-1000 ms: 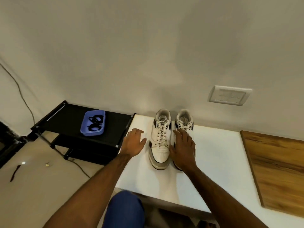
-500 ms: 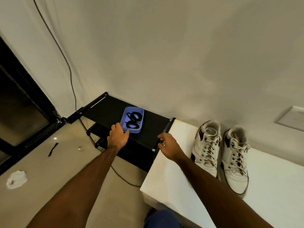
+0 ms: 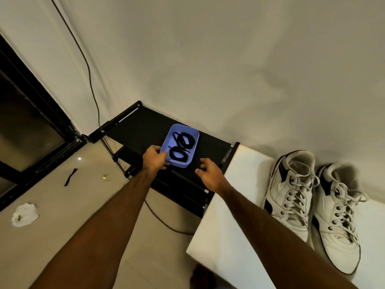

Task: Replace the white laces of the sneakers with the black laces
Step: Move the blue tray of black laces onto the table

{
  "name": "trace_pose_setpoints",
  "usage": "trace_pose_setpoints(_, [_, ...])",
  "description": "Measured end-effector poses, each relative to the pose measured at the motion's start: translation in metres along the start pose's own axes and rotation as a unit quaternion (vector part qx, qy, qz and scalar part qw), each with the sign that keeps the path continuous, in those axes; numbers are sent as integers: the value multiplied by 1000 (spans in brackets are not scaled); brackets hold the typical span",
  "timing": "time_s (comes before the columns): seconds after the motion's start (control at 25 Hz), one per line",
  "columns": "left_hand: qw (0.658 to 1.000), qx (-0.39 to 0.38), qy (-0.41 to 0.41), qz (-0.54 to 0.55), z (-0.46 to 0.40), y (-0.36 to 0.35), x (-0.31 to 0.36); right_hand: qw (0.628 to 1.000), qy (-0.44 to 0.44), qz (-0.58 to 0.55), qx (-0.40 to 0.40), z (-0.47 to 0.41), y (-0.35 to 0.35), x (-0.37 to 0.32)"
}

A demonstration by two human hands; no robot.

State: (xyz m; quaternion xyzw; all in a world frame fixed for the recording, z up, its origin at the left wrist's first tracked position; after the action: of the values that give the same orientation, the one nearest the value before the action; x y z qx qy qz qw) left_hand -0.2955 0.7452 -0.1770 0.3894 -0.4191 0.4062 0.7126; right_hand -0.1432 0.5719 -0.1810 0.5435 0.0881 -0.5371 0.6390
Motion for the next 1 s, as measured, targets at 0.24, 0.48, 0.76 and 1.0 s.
trace_pose_setpoints(0.24, [991,-83,-35,95,95,-33,40,985,19,-165,51,72,55,-19])
trace_pose_setpoints(0.48, [966,-234,-101,48,222,-116,108,963,31,-196,183,186,160,27])
trace_pose_setpoints(0.76, [880,-413,-197,-126,376,-273,90,926,-82,-232,285,348,255,200])
trace_pose_setpoints(1.0, [777,-485,-281,-286,436,-379,15,888,-196,-244,336,398,274,338])
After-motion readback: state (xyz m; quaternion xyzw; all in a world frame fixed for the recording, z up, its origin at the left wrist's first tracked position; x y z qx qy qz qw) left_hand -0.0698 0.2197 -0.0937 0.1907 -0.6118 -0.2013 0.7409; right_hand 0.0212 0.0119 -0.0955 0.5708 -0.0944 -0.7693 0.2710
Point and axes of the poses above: each hand's wrist, its own z-axis away from the middle knuckle, its own y-axis out of the back of the hand, x = y × z, the point moved 8 cm from there along -z, towards the middle knuckle, and after that the axes turned 14 degrees about z, right-handed, at the moved point
